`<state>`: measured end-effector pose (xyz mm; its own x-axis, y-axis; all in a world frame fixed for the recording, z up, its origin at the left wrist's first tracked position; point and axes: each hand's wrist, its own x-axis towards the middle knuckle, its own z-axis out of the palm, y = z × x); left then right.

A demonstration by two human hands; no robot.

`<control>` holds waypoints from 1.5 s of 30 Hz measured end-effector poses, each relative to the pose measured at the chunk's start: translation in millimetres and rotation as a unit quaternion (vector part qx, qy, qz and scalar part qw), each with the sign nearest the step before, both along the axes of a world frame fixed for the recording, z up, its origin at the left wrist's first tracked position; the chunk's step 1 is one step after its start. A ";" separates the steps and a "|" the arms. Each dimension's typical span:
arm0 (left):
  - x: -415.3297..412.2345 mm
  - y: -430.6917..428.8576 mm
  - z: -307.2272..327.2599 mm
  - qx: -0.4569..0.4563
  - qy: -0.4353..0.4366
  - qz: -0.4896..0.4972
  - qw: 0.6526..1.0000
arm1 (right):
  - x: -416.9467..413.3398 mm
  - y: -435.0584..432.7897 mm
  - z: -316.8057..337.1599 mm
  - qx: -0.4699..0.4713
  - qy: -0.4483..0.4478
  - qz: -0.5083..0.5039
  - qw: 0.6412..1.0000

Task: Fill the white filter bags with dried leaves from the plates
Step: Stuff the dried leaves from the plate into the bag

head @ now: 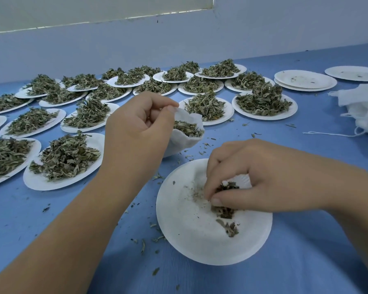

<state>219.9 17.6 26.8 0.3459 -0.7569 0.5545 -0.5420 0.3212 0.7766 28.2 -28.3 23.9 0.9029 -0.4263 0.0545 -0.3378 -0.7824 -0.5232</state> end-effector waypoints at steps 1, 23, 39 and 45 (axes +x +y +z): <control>-0.1 0.0 -0.2 0.001 -0.001 -0.001 1.000 | -2.7 -2.9 0.6 0.001 0.015 -0.008 1.000; 0.8 0.6 0.8 0.004 -0.004 -0.005 1.000 | -6.0 -4.5 -0.2 -0.012 0.077 -0.022 0.997; 1.2 -0.7 -0.7 0.006 -0.014 -0.007 1.000 | -1.7 5.0 -6.3 -0.035 0.112 -0.034 0.993; 0.8 -1.1 -1.0 0.002 -0.012 -0.004 1.000 | -8.4 1.0 -6.3 -0.031 0.127 -0.061 0.990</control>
<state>220.6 16.5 25.8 0.3260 -0.7616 0.5601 -0.5587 0.3227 0.7640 19.8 -27.3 17.6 0.8330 -0.5360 -0.1375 -0.5459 -0.7556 -0.3619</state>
